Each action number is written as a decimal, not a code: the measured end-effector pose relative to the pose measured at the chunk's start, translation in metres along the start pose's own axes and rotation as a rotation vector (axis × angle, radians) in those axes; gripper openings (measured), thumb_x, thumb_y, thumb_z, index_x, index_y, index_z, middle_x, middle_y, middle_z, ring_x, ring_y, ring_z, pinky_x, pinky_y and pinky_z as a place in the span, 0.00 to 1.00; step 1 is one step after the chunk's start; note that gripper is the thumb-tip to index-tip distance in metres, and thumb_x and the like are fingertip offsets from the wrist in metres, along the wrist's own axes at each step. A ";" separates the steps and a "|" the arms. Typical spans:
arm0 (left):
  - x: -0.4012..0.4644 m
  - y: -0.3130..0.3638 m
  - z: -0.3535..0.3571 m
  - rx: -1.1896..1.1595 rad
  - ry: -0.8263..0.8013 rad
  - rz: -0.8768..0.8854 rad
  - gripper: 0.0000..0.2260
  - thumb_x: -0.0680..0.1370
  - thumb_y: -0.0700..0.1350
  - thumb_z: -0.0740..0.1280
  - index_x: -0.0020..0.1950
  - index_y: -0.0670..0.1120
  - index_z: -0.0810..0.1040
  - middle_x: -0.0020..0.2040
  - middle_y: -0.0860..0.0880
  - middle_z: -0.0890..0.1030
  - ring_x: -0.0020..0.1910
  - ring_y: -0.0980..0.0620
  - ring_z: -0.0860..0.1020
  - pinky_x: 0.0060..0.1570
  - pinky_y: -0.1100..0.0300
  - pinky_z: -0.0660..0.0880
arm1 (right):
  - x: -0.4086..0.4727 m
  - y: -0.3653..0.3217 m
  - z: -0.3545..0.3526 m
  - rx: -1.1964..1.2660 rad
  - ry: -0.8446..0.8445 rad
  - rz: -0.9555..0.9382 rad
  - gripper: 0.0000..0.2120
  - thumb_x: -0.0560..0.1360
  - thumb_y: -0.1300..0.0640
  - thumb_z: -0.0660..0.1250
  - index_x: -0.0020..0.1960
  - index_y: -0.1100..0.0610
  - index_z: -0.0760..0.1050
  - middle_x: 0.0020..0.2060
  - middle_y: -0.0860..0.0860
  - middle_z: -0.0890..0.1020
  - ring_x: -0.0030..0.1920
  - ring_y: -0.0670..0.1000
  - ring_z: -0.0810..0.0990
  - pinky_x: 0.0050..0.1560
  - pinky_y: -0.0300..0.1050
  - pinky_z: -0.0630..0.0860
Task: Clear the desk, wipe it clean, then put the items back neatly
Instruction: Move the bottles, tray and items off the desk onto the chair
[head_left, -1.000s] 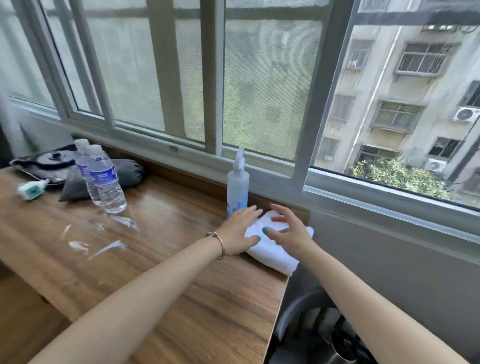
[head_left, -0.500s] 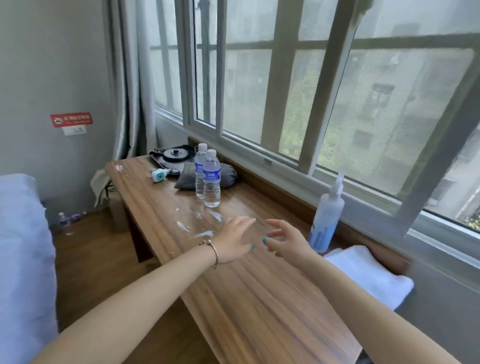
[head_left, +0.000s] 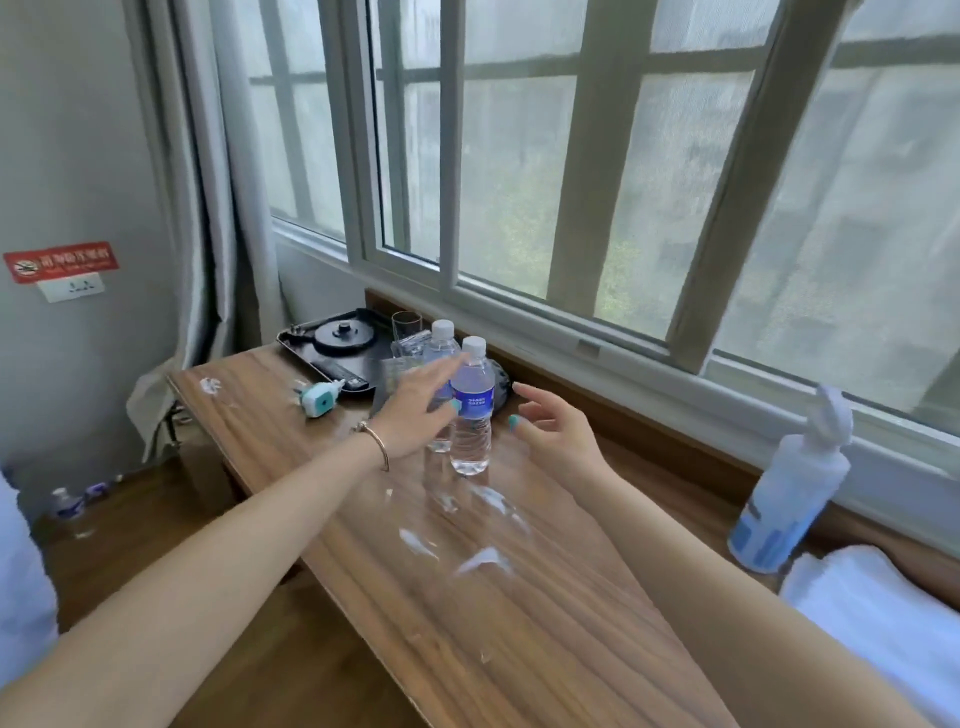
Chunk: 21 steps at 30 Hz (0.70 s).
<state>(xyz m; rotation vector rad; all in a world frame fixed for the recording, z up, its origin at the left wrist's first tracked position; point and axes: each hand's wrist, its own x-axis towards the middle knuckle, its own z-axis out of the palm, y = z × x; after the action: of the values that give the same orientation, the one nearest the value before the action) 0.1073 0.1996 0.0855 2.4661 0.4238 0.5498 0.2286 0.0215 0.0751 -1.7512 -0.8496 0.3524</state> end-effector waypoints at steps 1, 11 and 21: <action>0.010 -0.007 -0.007 0.000 0.031 0.012 0.30 0.75 0.47 0.63 0.76 0.55 0.59 0.75 0.49 0.64 0.75 0.48 0.60 0.74 0.47 0.57 | 0.010 -0.002 0.005 -0.007 0.023 -0.012 0.19 0.78 0.57 0.69 0.67 0.45 0.74 0.53 0.45 0.78 0.47 0.44 0.77 0.46 0.37 0.76; 0.097 -0.072 -0.039 -0.004 -0.008 0.080 0.39 0.73 0.47 0.73 0.73 0.65 0.52 0.79 0.48 0.45 0.78 0.47 0.43 0.74 0.46 0.49 | 0.072 -0.003 0.043 -0.274 0.101 -0.263 0.32 0.72 0.59 0.75 0.72 0.45 0.69 0.66 0.48 0.70 0.60 0.40 0.70 0.53 0.20 0.64; 0.121 -0.092 -0.018 -0.209 -0.108 0.138 0.30 0.69 0.44 0.77 0.61 0.67 0.65 0.79 0.48 0.50 0.77 0.51 0.54 0.72 0.50 0.61 | 0.095 0.003 0.073 -0.299 0.070 -0.245 0.40 0.69 0.60 0.77 0.72 0.38 0.61 0.67 0.49 0.68 0.62 0.38 0.65 0.57 0.20 0.61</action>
<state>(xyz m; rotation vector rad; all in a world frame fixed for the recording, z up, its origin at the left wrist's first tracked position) 0.1873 0.3299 0.0790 2.3202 0.1458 0.4873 0.2512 0.1390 0.0636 -1.8920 -1.0954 0.0010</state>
